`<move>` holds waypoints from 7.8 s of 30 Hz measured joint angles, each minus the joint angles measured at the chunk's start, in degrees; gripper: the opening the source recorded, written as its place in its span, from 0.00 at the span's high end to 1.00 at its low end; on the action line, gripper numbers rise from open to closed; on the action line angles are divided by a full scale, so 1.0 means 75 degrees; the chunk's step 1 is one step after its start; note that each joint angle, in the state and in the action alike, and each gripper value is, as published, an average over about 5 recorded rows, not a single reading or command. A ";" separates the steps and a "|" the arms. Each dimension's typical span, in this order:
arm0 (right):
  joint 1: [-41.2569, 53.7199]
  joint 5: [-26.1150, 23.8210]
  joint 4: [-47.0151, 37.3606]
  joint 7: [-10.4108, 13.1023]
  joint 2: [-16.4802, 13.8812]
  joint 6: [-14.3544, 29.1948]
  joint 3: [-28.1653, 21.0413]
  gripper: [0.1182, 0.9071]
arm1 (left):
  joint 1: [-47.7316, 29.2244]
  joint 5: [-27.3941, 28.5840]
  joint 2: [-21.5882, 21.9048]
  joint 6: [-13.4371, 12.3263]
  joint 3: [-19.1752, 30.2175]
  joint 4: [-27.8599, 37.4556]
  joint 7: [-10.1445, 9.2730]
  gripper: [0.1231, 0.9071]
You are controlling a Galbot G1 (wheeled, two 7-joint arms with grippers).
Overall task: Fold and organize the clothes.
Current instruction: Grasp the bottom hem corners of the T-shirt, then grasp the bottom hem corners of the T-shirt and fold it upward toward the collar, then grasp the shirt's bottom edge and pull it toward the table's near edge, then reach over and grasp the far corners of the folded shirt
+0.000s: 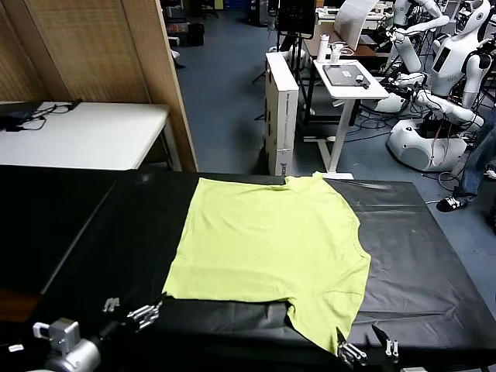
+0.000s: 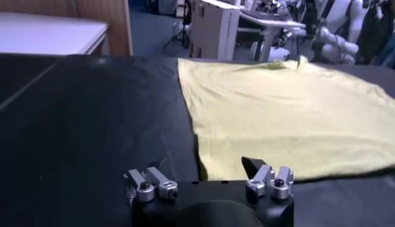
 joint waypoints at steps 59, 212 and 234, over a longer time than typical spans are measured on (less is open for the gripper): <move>-0.1102 -0.0082 0.0971 0.0290 -0.0244 0.0133 0.0068 0.97 | 0.0341 0.0484 -0.0292 -0.0458 0.0322 -0.0018 -0.0085 0.97; 0.1435 0.3767 0.0890 0.0389 -0.3183 -0.2545 0.1619 0.01 | -0.0060 0.0536 0.0351 0.0950 0.0466 -0.0238 -0.1087 0.60; 0.8871 0.3104 -0.4389 -0.0264 -0.2180 -0.2543 -0.2698 0.00 | -0.4647 -0.2023 0.0405 0.2306 0.1291 0.1527 -0.1808 0.00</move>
